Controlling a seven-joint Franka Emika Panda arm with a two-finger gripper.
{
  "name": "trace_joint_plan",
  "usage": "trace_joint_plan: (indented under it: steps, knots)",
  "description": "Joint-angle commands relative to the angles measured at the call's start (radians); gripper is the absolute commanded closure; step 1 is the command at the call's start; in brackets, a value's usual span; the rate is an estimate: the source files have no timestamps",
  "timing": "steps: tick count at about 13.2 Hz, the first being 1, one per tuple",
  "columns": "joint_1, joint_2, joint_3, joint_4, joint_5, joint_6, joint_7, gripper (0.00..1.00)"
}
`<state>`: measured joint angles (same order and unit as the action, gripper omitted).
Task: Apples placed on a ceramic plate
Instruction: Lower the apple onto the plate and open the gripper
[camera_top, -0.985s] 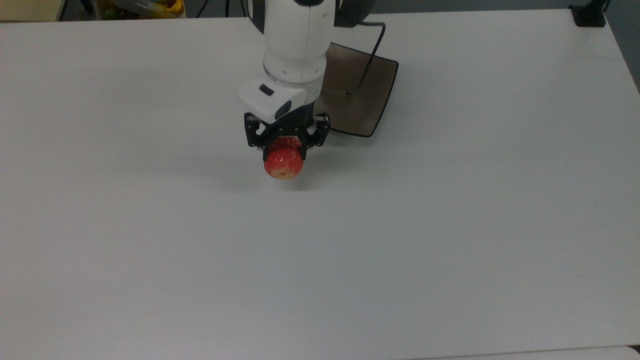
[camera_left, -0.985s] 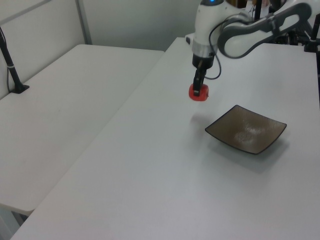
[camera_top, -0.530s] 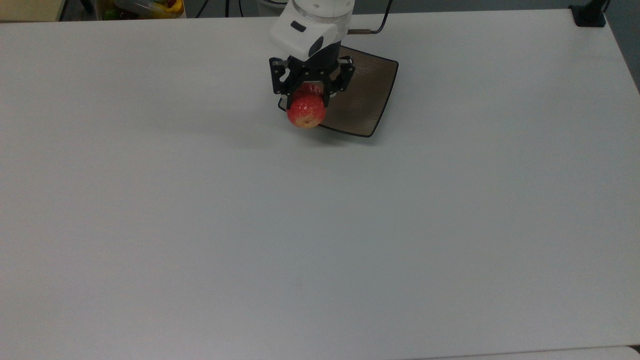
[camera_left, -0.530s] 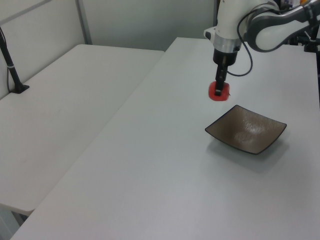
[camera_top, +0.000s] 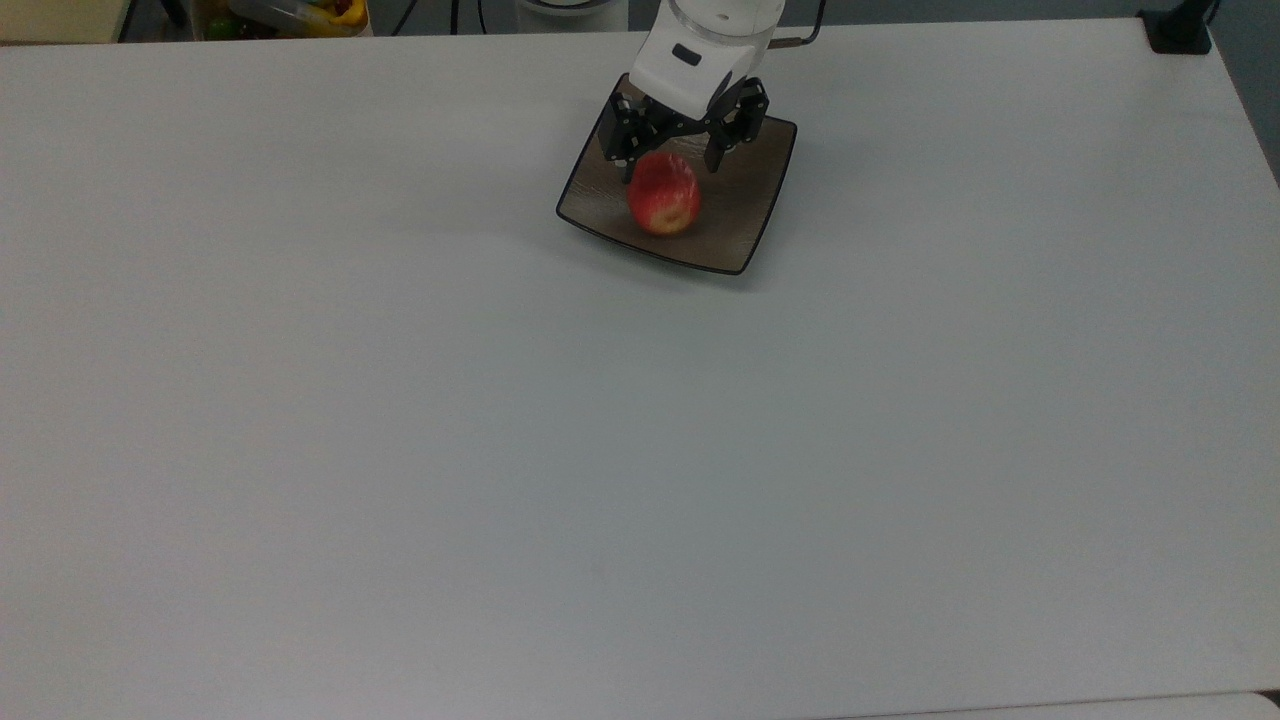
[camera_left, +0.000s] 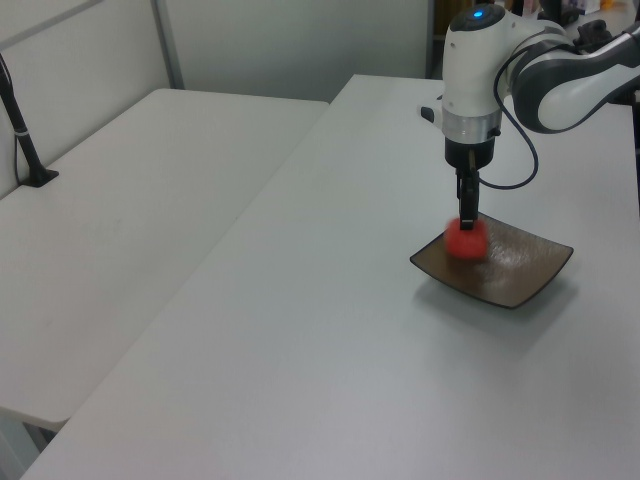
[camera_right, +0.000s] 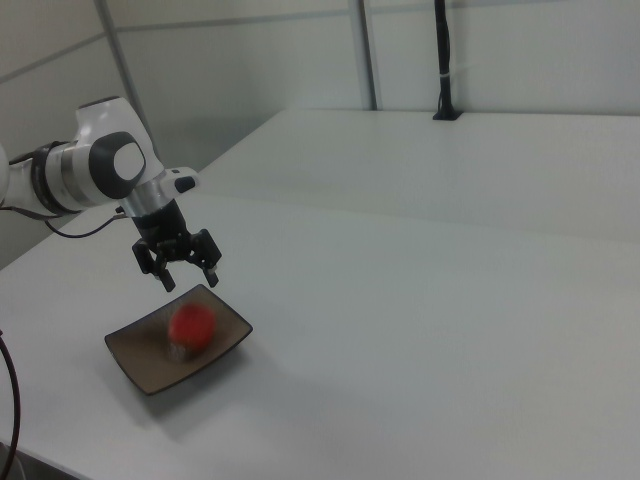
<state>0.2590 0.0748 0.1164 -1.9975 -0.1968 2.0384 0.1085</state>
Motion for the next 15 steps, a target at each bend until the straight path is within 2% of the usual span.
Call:
trace_joint_plan:
  steps: [1,8,11,13,15]
  knots:
    - [0.005,-0.021,-0.003,-0.014,0.019,-0.018,0.01,0.0]
    - [0.0,-0.039,-0.004,-0.003,0.026,-0.047,0.017,0.0]
    - [-0.023,-0.053,-0.006,0.097,0.111,-0.197,0.026,0.0]
    - [-0.059,-0.056,-0.014,0.169,0.129,-0.196,0.145,0.0]
    - [-0.086,-0.056,-0.039,0.201,0.131,-0.187,0.175,0.0]
